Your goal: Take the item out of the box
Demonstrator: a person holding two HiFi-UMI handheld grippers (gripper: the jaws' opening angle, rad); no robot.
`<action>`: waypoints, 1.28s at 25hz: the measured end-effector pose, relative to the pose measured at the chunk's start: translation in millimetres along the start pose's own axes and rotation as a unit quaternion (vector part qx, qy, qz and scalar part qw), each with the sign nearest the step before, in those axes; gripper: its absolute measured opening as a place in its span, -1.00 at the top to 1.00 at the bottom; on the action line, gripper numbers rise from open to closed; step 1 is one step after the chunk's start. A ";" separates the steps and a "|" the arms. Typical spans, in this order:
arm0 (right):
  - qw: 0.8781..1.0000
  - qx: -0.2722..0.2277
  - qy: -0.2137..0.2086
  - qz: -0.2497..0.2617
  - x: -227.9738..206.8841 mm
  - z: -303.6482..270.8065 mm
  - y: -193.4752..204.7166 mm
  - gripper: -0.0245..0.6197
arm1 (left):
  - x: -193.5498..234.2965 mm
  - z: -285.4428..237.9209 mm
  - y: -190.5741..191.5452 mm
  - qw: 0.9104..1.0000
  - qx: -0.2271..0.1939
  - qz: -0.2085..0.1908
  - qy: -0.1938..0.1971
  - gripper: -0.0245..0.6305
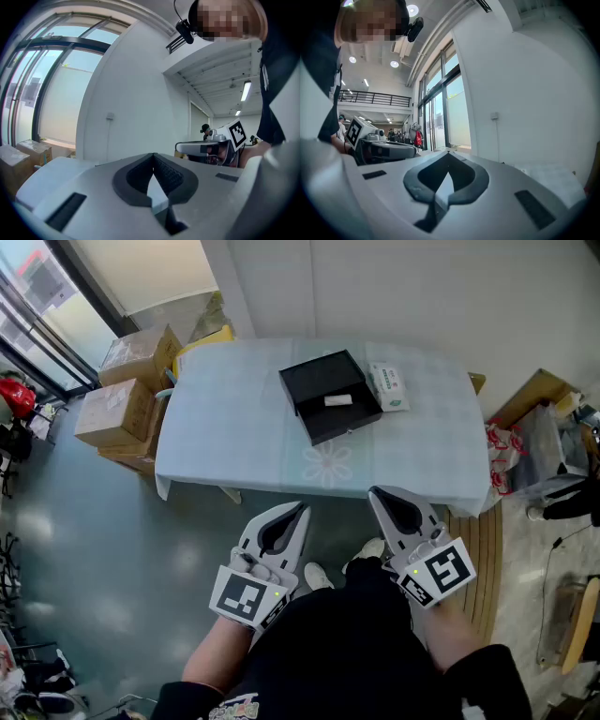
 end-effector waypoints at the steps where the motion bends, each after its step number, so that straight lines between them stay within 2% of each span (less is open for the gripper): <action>1: 1.000 0.000 0.000 0.000 -0.2 0.8 -0.1 0.90 | -0.9 0.1 -0.4 1.000 0.000 0.000 0.000 0.90; 10: 1.000 -0.013 0.001 -0.011 -7.2 10.5 -2.4 0.90 | -9.3 -5.8 -3.3 1.000 0.001 -0.006 0.001 0.90; 17: 1.000 -0.009 0.009 -0.010 -25.5 13.1 -2.1 0.90 | -8.3 -24.1 -5.4 0.999 0.018 -0.028 -0.006 0.90; 25: 1.000 -0.004 0.004 -0.012 -49.9 0.0 -0.6 0.90 | -1.2 -49.0 -2.4 0.999 0.022 -0.028 -0.003 0.90; 28: 1.000 -0.004 0.002 -0.012 -62.3 -6.0 -2.8 0.90 | 1.9 -60.7 -1.4 0.999 0.038 -0.027 -0.007 0.90; 32: 1.000 0.000 -0.005 -0.013 -79.2 -13.4 -4.3 0.90 | 6.5 -78.4 -1.2 0.999 0.029 -0.020 -0.011 0.90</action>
Point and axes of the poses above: the fingertips, and each gripper's own axes: z backward along the fingers, x to its left, y out of its underside, the point moved 3 cm from there along z, backward along the fingers, and after that the axes turned 2 degrees about z, right-handed, at the moved point
